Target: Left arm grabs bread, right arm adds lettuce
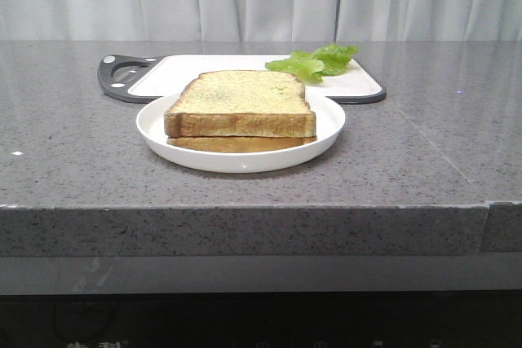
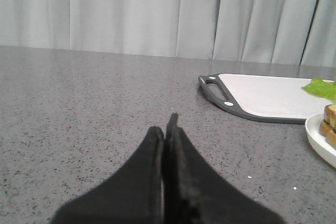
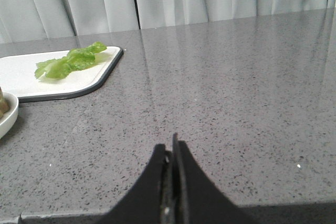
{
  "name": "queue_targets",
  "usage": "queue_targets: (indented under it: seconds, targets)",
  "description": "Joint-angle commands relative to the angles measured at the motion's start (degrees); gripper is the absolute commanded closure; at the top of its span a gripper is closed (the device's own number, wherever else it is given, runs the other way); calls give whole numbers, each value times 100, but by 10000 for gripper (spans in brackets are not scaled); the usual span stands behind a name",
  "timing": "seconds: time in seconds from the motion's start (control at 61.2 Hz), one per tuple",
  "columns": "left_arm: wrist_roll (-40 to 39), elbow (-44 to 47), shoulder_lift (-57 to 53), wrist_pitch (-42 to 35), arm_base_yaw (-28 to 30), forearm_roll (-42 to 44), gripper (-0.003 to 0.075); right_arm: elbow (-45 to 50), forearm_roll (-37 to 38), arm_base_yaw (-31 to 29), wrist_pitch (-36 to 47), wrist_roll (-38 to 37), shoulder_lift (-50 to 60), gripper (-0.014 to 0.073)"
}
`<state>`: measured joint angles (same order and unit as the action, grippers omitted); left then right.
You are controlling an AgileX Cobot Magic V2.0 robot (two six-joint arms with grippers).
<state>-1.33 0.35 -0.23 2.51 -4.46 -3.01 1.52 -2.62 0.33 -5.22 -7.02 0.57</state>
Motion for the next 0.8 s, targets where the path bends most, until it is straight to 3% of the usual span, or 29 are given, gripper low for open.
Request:
queue_targets:
  seconds: [0.0, 0.784]
  targets:
    - [-31, 21, -115, -485, 7, -20, 741, -14, 20, -38, 522, 48, 122, 710]
    - [-31, 21, -115, -540, 7, -20, 741, -14, 20, -38, 522, 48, 122, 710]
